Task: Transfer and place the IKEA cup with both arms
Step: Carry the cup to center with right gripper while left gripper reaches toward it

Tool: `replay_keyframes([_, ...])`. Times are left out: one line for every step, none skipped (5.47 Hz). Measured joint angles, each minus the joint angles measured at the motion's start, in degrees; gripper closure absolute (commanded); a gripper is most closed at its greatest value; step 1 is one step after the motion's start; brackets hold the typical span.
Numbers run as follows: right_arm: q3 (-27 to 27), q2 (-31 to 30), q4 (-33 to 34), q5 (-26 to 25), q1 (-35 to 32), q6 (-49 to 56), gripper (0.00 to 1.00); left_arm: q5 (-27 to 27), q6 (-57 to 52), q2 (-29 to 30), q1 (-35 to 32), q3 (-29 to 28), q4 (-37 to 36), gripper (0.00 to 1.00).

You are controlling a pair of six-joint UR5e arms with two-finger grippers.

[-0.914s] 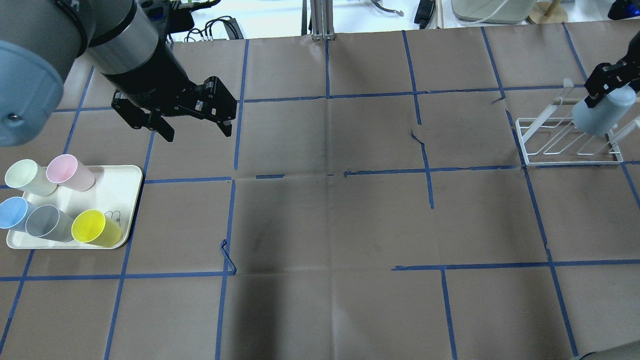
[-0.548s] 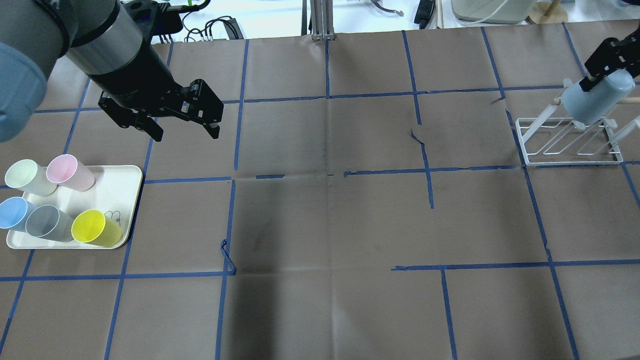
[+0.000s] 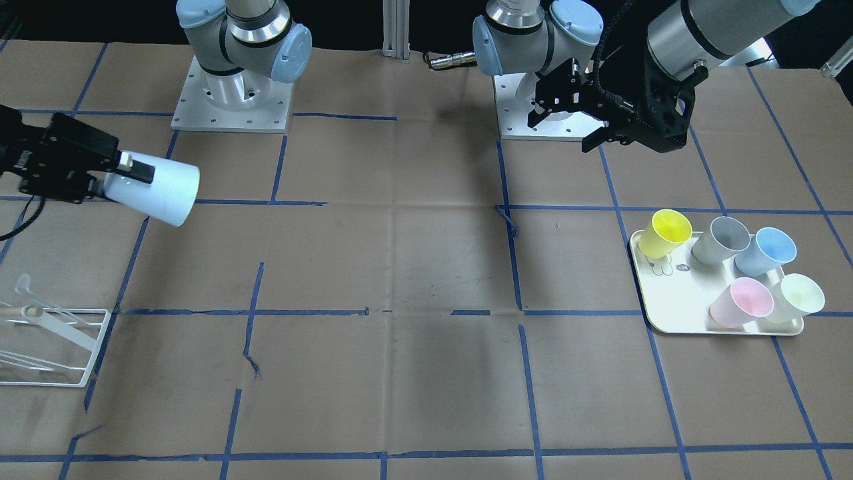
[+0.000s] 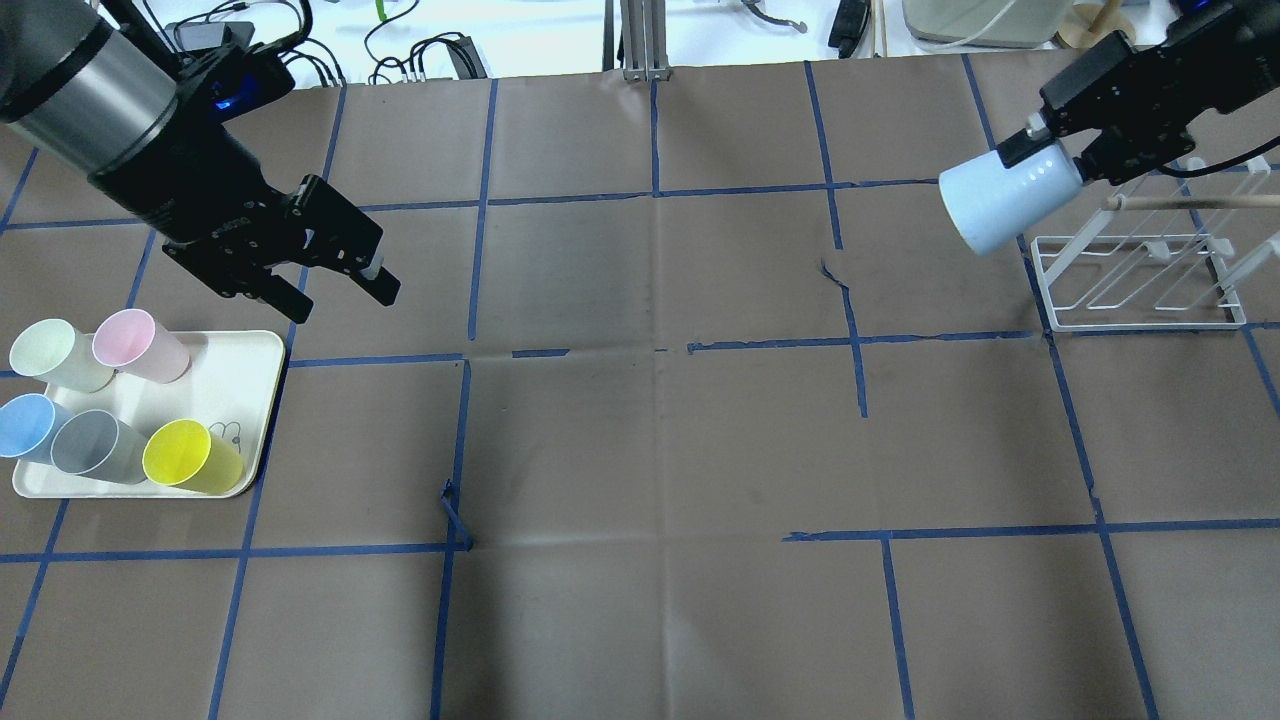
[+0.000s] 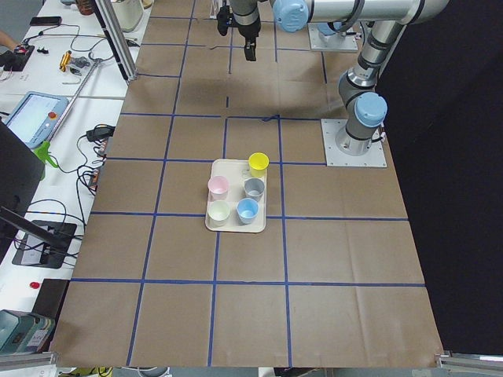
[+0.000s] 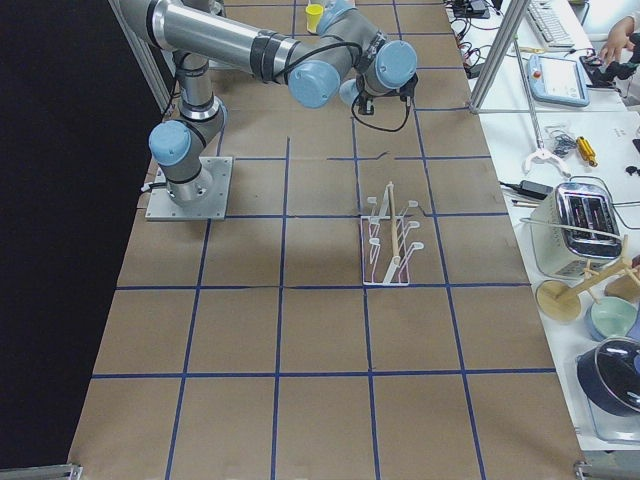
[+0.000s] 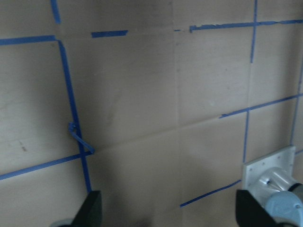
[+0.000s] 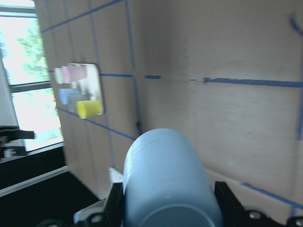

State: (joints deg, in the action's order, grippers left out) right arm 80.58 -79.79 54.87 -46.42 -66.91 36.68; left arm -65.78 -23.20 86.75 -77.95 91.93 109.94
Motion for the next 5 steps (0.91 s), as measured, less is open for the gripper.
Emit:
replay_keyframes([0.47, 0.04, -7.84, 9.82, -2.97, 0.3, 0.52, 6.51, -7.76, 0.01, 3.34, 1.71, 4.66, 0.01])
replay_keyframes([2.01, 0.01, -12.47, 18.89, -6.44, 0.41, 0.52, 12.53, -19.75, 0.25, 7.87, 3.4, 9.99, 0.01])
replay_keyframes([4.88, -0.06, -14.26, 27.27, -10.05, 1.95, 0.52, 18.79, -33.3, 0.91, 12.33, 4.43, 17.34, 0.01])
replay_keyframes([8.06, -0.14, -14.75, 34.95, -13.53, 5.22, 0.52, 27.24, -43.15, 1.92, 15.2, 4.93, 26.14, 0.01])
replay_keyframes([9.94, -0.11, -14.82, 40.33, -16.62, 7.52, 0.52, 33.23, -46.09, 2.89, 15.97, 5.1, 32.07, 0.01])
